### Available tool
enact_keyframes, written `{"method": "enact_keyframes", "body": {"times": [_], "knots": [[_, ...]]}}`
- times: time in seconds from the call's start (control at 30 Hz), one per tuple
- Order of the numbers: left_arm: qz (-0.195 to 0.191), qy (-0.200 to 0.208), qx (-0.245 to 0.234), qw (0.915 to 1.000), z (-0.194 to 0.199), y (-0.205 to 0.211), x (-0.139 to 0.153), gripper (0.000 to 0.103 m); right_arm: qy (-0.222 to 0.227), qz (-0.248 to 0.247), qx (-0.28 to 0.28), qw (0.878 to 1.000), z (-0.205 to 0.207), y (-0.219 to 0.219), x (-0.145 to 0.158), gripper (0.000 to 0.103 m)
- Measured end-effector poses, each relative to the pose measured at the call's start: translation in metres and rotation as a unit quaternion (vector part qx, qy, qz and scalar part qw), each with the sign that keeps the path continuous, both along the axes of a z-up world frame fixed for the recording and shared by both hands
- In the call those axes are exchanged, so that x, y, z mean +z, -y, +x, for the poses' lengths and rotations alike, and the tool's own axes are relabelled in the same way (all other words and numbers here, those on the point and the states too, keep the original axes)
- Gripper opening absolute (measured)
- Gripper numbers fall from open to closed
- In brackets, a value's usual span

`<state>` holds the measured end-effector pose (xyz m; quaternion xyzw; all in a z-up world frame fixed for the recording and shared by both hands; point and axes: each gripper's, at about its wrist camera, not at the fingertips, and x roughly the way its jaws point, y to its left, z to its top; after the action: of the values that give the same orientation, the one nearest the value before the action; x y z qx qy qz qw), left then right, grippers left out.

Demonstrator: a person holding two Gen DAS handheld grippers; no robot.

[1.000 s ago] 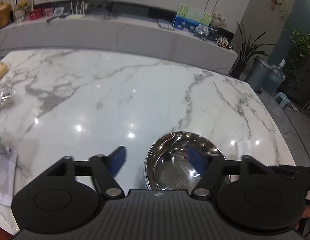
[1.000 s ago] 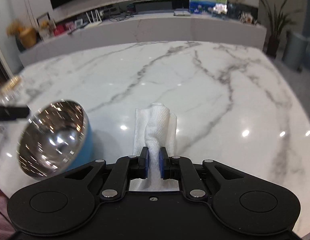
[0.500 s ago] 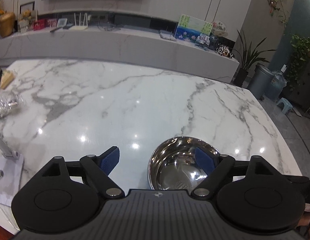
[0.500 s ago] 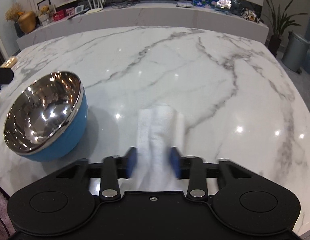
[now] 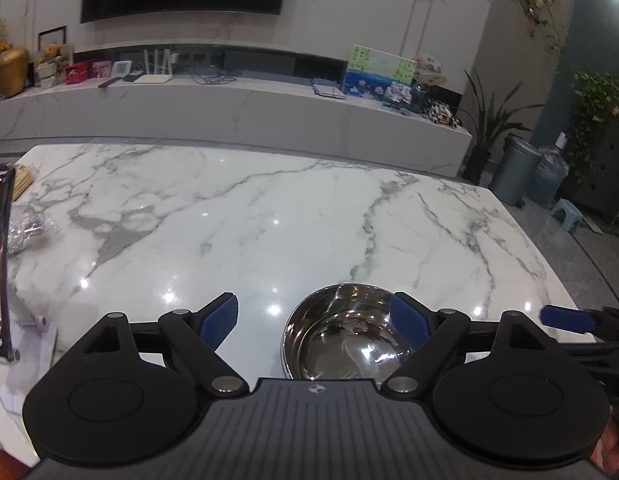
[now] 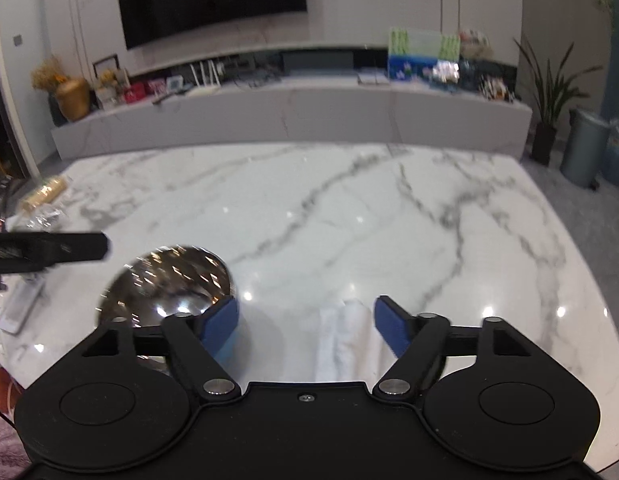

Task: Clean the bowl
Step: 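Lower the towel onto the table beside the bowl and open the right gripper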

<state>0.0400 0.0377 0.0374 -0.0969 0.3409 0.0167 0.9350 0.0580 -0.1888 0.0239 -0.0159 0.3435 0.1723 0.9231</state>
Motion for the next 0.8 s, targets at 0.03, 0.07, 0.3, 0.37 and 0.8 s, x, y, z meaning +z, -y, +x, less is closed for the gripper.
{"method": "enact_keyframes", "body": {"times": [0.03,0.07,0.3,0.37,0.8], "knots": [[0.002,-0.001,0.002,1.0,-0.002,0.001,-0.001,0.083,0.001,0.002,-0.002,1.0,-0.003,-0.001,0.001,0.083],[0.004,-0.003,0.005,1.0,-0.003,0.001,-0.002,0.083,0.002,0.003,-0.004,1.0,-0.007,-0.002,0.002,0.089],[0.031,-0.013,0.007,0.9994,-0.016,0.009,-0.012,0.083,0.001,0.03,-0.028,0.999,-0.033,-0.005,-0.002,0.092],[0.048,-0.011,0.002,0.9988,-0.021,0.013,-0.012,0.083,0.0,0.029,-0.031,0.999,-0.038,-0.005,-0.006,0.092],[0.112,-0.03,-0.004,0.9933,-0.028,0.032,-0.019,0.083,-0.009,0.015,-0.016,1.0,-0.057,-0.016,-0.018,0.092]]}}
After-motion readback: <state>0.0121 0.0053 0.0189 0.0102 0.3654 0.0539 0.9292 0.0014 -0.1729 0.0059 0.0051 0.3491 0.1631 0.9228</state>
